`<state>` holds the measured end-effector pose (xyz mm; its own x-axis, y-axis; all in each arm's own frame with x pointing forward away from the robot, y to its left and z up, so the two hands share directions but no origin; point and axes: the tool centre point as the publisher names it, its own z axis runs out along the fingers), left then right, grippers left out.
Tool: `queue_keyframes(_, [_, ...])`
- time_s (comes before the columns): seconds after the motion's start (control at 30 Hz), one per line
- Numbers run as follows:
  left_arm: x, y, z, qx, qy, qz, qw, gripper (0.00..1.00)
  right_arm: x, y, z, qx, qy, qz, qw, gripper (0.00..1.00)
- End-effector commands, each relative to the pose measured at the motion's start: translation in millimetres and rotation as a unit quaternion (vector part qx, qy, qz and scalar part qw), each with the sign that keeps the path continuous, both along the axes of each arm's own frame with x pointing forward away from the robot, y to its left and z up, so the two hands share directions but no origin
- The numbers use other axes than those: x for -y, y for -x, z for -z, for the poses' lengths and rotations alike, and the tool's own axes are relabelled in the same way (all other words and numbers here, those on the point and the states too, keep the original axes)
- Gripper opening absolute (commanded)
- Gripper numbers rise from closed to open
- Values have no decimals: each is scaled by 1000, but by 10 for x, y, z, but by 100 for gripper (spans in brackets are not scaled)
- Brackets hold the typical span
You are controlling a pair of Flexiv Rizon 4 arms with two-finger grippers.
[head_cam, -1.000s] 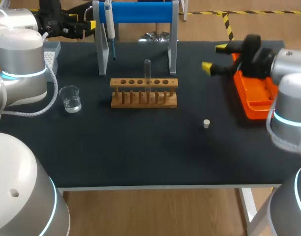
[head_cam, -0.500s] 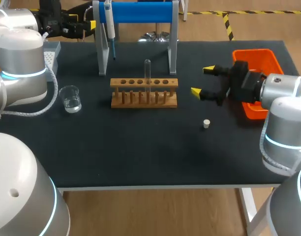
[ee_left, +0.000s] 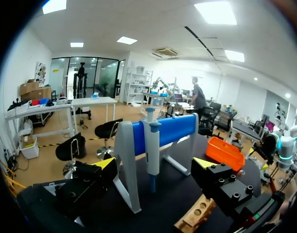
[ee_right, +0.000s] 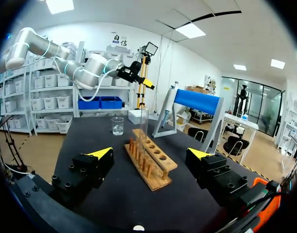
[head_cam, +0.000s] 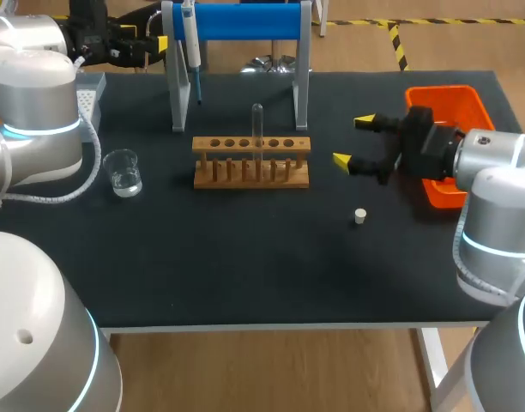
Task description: Invert the test tube, pick up the pipette, mount the tip to pipette, aspirate from beaker and dispense into the tube, eject the tip, return the pipette, and cap with the stopper.
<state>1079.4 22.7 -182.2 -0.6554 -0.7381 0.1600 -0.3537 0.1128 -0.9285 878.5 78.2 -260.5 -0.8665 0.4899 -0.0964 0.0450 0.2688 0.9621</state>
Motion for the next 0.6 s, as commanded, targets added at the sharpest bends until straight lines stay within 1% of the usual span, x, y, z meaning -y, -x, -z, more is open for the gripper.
queue_keyframes(0.03, [84,416,40,29,5,3,1000,100,-2,9,-1,0,0,1,1000,100])
queue_keyframes(0.17, [231,833,66,56,0,24,998,100,-2,9,-1,0,0,1,1000,100])
queue_keyframes(0.3, [368,1203,107,75,-13,46,996,100,-2,9,-1,0,0,1,1000,100])
queue_keyframes(0.37, [437,1384,123,91,-10,60,994,100,-2,9,-1,0,0,1,1000,100])
queue_keyframes(0.43, [522,1536,161,100,-20,70,992,100,-2,9,-1,0,0,1,1000,100])
queue_keyframes(0.47, [558,1601,179,108,-19,78,991,100,-2,9,-1,0,0,1,1000,100])
queue_keyframes(0.6, [672,1801,287,111,-15,88,990,100,-2,9,-1,0,0,1,1000,100])
